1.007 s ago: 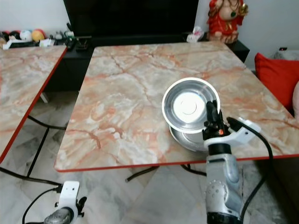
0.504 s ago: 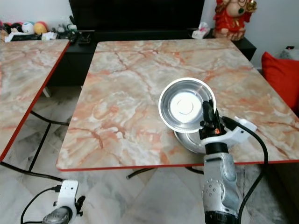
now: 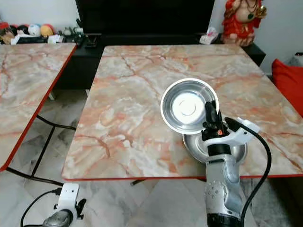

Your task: Setting the table

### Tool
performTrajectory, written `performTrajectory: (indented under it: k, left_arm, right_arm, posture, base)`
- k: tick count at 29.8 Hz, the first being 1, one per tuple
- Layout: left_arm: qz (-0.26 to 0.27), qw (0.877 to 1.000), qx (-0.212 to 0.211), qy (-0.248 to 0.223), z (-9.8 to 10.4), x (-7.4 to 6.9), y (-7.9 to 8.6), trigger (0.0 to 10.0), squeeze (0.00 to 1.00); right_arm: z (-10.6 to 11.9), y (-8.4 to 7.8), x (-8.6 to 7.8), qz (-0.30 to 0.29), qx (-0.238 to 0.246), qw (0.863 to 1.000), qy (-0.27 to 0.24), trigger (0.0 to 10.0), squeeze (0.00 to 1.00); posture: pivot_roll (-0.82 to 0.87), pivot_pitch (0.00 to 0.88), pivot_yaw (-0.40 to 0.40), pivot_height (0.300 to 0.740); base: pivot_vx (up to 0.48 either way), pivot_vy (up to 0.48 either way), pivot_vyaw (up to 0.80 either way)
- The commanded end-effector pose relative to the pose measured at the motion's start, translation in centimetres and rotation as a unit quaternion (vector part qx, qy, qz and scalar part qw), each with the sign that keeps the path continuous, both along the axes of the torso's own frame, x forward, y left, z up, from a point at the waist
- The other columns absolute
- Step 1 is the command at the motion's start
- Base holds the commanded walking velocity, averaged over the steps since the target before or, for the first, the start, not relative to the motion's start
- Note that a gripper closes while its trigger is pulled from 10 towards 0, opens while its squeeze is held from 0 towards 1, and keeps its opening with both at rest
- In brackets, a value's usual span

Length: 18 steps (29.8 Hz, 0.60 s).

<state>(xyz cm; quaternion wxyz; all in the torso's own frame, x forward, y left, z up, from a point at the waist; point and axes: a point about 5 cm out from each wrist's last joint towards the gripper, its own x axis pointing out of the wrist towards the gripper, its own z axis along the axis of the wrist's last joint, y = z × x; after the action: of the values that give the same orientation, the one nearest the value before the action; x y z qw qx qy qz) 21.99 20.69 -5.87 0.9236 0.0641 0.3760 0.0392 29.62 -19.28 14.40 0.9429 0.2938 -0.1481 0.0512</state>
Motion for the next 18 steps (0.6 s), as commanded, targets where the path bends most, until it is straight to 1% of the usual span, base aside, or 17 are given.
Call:
performTrajectory:
  k: [1, 15, 18]
  left_arm:
    - [0.001, 1.0, 0.004, 0.004, -0.13, -0.19, 0.05, 10.0, 0.0]
    - [0.003, 1.0, -0.001, 0.004, -0.14, -0.18, -0.03, 10.0, 0.0]
    - [0.004, 1.0, -0.001, 0.005, -0.16, -0.21, -0.02, 10.0, 0.0]
  right_arm:
    - [0.3, -0.25, 0.08, -0.005, -0.002, 1.0, -0.005, 10.0, 0.0]
    - [0.41, -0.41, 0.06, -0.006, -0.007, 1.0, -0.002, 10.0, 0.0]
    - [0.9, -0.4, -0.1, 0.005, -0.024, 1.0, -0.005, 10.0, 0.0]
  posture:
    - [-0.02, 0.038, 0.004, 0.74]
    - [-0.03, 0.044, 0.005, 0.74]
    - [-0.03, 0.045, 0.006, 0.74]
  base:
    - [0.244, -0.244, 0.0]
    - [0.0, 0.0, 0.0]
    - [0.0, 0.0, 0.0]
